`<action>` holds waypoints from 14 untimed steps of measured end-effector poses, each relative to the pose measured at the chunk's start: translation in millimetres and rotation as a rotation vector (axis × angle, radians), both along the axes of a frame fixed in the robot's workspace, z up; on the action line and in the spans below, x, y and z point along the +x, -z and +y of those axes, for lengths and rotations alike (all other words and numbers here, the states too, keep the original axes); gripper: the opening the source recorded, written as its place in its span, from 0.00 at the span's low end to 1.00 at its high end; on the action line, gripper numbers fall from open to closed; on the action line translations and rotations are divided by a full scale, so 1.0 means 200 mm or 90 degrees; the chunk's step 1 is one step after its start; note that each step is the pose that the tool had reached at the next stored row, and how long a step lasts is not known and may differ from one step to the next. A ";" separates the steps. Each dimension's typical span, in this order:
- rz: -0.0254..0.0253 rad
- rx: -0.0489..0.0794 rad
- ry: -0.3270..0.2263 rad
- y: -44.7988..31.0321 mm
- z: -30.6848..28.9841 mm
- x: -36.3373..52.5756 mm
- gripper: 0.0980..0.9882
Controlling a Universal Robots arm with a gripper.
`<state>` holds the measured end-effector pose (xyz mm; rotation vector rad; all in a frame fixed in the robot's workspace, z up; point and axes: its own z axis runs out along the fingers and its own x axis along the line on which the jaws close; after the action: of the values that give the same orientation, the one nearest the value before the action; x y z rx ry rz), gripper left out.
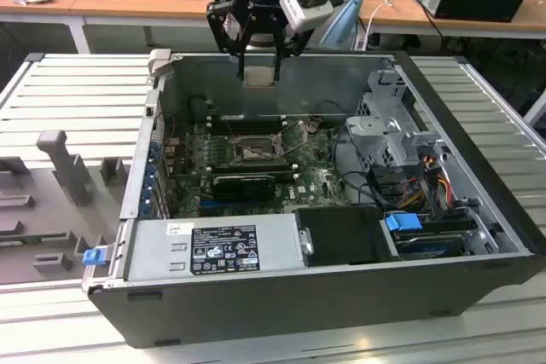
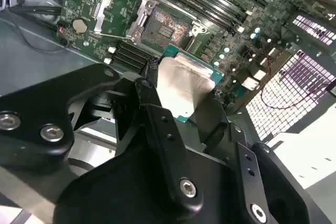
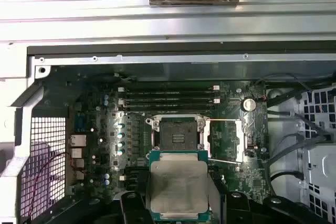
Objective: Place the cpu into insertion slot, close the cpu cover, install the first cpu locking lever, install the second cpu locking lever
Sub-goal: 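Place the cpu into insertion slot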
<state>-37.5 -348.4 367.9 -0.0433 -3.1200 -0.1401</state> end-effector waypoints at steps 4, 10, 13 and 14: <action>-0.0001 0.000 0.053 0.000 0.000 -0.040 0.48; 0.0000 0.000 0.131 0.001 0.000 -0.042 0.48; 0.0000 0.000 0.137 0.011 -0.003 -0.043 0.48; 0.0000 0.000 0.137 0.012 -0.003 -0.042 0.48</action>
<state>-45.9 -349.1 365.4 -0.3789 -3.1069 -0.1421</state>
